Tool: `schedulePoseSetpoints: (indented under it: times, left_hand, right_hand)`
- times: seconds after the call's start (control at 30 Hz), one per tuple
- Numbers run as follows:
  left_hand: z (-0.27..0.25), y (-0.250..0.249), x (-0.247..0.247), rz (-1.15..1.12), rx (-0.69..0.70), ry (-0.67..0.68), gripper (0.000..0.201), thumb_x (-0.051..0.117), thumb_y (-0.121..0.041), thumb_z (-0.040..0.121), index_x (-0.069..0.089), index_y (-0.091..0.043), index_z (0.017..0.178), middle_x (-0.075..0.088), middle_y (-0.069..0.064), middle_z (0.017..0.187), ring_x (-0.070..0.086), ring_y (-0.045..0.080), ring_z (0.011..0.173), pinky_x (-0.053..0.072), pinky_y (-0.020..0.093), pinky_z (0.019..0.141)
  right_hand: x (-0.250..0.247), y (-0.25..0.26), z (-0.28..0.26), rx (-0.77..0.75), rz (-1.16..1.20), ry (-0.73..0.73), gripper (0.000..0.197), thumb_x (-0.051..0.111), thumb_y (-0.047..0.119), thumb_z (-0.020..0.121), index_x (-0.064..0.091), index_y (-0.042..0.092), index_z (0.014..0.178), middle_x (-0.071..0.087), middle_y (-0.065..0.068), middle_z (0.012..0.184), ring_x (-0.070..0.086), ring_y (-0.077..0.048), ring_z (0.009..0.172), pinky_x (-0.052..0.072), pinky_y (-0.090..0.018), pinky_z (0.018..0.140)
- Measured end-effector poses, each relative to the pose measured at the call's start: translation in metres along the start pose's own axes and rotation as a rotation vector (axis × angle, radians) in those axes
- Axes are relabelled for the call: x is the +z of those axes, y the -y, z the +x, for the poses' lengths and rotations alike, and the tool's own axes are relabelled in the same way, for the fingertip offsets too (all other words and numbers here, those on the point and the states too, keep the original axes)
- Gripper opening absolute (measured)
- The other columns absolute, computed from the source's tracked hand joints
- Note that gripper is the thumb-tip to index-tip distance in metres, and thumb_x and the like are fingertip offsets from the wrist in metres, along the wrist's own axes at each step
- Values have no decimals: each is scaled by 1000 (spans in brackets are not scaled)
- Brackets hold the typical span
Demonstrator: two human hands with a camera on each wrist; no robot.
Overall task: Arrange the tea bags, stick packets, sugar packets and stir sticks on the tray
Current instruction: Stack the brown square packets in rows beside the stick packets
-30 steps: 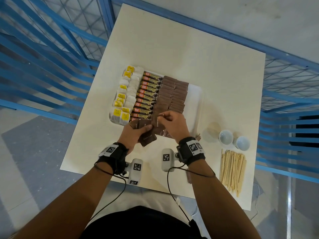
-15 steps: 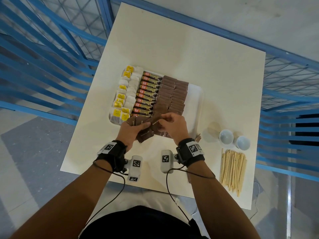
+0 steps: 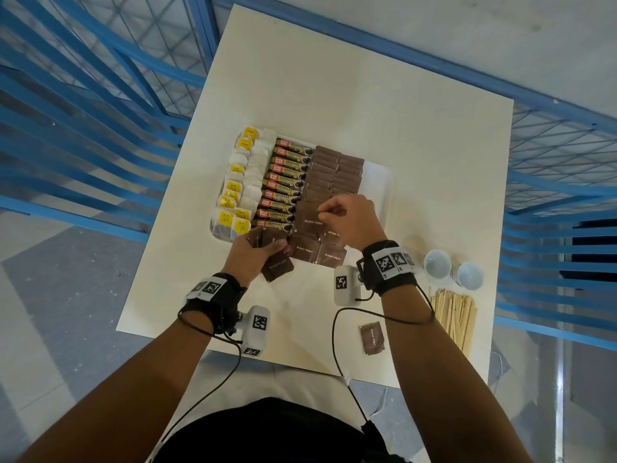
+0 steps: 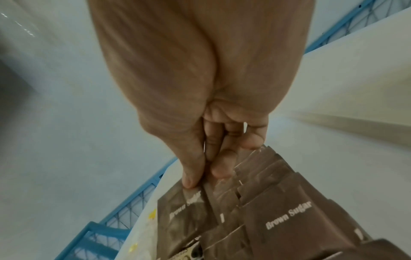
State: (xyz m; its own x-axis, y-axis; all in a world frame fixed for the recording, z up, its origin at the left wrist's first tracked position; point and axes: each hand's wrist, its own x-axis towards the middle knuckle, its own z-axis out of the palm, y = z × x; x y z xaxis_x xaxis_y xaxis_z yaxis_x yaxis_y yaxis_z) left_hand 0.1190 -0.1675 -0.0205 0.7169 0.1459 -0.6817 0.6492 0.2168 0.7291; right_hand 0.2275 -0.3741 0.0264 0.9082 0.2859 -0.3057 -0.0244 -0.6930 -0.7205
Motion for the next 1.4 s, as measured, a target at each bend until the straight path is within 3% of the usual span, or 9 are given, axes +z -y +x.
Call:
schedulePoseSetpoints:
  times: [0.2, 0.33, 0.4, 0.63, 0.77, 1.0, 1.2, 1.3, 1.4]
  left_hand:
    - [-4, 4, -2, -29, -17, -5, 24, 80, -11, 86, 71, -13, 108, 77, 14, 106, 73, 34, 104, 57, 54, 95]
    - [-4, 6, -4, -14, -24, -8, 30, 81, -13, 85, 71, -12, 113, 77, 11, 108, 73, 31, 104, 57, 56, 96]
    - [-4, 5, -5, -9, -27, -9, 28, 80, -13, 86, 71, -12, 112, 78, 11, 107, 74, 31, 103, 56, 56, 96]
    - [-4, 4, -6, -5, -32, -6, 24, 80, -13, 87, 73, -12, 110, 78, 11, 104, 74, 30, 102, 56, 57, 96]
    - [-4, 4, -6, -8, -33, -6, 22, 79, -12, 87, 73, -13, 108, 78, 12, 103, 74, 30, 101, 56, 57, 96]
    - [-6, 2, -4, -13, -49, 7, 17, 77, -11, 89, 74, -16, 105, 78, 12, 102, 74, 30, 101, 59, 49, 92]
    - [-4, -1, -1, -16, -98, 58, 27, 63, 4, 91, 69, -8, 115, 74, 17, 108, 71, 36, 103, 57, 54, 93]
    - [-4, -1, 3, -10, -76, 82, 34, 65, 4, 93, 65, -7, 125, 72, 19, 117, 70, 37, 109, 56, 58, 96]
    - [-5, -4, 7, -22, -43, 101, 38, 69, 1, 91, 65, -8, 128, 73, 18, 117, 70, 37, 109, 56, 57, 95]
  right_hand:
    - [9, -9, 6, 73, -18, -69, 6, 81, 23, 83, 78, 20, 87, 69, 12, 78, 65, -4, 79, 48, -15, 76]
    - [21, -11, 5, 87, -68, -20, 4, 80, 25, 84, 78, 22, 87, 70, 11, 78, 61, 2, 74, 38, -4, 67]
    - [25, -11, 4, 88, -82, -16, 3, 80, 23, 84, 78, 22, 86, 70, 11, 78, 61, 1, 73, 38, -5, 66]
    - [33, -15, 5, 60, -175, -51, 5, 79, 24, 84, 77, 27, 82, 67, 9, 83, 61, -8, 78, 51, -26, 80]
    - [37, -18, 6, 64, -197, -73, 6, 79, 25, 84, 75, 29, 82, 64, 6, 87, 61, -12, 81, 54, -31, 82]
    - [37, -21, 3, 69, -175, -120, 8, 78, 24, 84, 74, 24, 91, 60, 5, 85, 58, -11, 78, 50, -25, 79]
    - [28, -18, -5, 74, -16, -220, 8, 71, 17, 91, 71, 25, 95, 65, 10, 93, 60, 3, 80, 41, -2, 72]
    - [29, -12, -14, 57, 30, -121, 7, 69, 20, 93, 73, 23, 98, 69, 14, 92, 62, 3, 84, 44, -3, 75]
    - [34, -5, -20, 55, 67, 68, 17, 66, 30, 96, 72, 21, 109, 71, 12, 102, 64, -2, 94, 48, -13, 86]
